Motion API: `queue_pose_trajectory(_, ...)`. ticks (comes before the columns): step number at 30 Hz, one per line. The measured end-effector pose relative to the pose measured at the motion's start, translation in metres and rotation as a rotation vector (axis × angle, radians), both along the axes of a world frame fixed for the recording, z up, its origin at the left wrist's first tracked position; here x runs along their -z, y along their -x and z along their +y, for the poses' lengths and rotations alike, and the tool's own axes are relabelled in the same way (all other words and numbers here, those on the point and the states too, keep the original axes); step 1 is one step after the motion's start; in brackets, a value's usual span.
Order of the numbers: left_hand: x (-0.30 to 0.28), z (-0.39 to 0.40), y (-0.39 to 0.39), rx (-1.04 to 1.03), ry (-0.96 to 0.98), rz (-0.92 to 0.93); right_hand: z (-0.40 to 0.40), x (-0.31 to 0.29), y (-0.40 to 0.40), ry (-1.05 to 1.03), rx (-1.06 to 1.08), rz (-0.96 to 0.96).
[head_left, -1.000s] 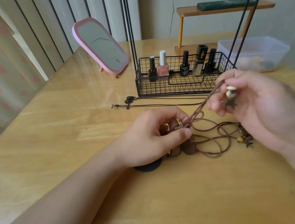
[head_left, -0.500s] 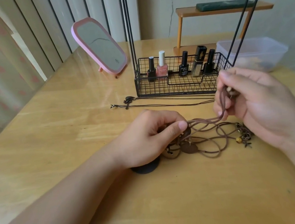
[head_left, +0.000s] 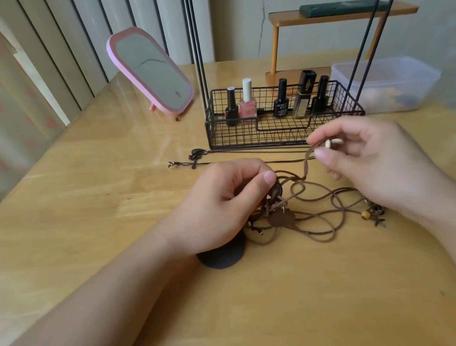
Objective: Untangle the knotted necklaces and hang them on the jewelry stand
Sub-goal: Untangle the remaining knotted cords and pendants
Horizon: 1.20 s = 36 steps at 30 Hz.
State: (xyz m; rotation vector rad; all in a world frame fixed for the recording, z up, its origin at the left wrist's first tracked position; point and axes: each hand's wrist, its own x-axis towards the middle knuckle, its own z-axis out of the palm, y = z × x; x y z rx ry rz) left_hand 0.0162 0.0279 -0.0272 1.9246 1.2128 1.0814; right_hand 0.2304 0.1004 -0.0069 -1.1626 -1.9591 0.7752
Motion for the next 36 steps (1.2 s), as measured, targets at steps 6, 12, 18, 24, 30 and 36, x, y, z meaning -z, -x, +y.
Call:
queue_pose_trajectory(6, 0.002, 0.003, 0.003, -0.05, 0.029, 0.026, 0.0, -0.009, -0.002, 0.278, -0.254, 0.728)
queue_pose_trajectory(12, 0.004, 0.002, 0.003, -0.067, 0.0, 0.099, -0.002, -0.015, -0.001, 0.445, -0.18, 0.92)
queue_pose_trajectory(18, 0.002, 0.0, 0.003, -0.053, -0.091, 0.197, -0.004, -0.015, -0.002, 0.407, -0.297, 0.791)
queue_pose_trajectory(24, 0.001, 0.0, 0.005, -0.038, -0.214, 0.277, -0.012, -0.015, 0.003, 0.359, -0.384, 0.737)
queue_pose_trajectory(30, 0.002, 0.001, 0.005, -0.06, -0.192, 0.247, -0.007, -0.015, 0.0, 0.276, -0.177, 0.721)
queue_pose_trajectory(36, 0.005, 0.003, 0.004, -0.072, -0.016, 0.085, 0.002, -0.023, -0.011, 0.288, -0.274, 1.001)
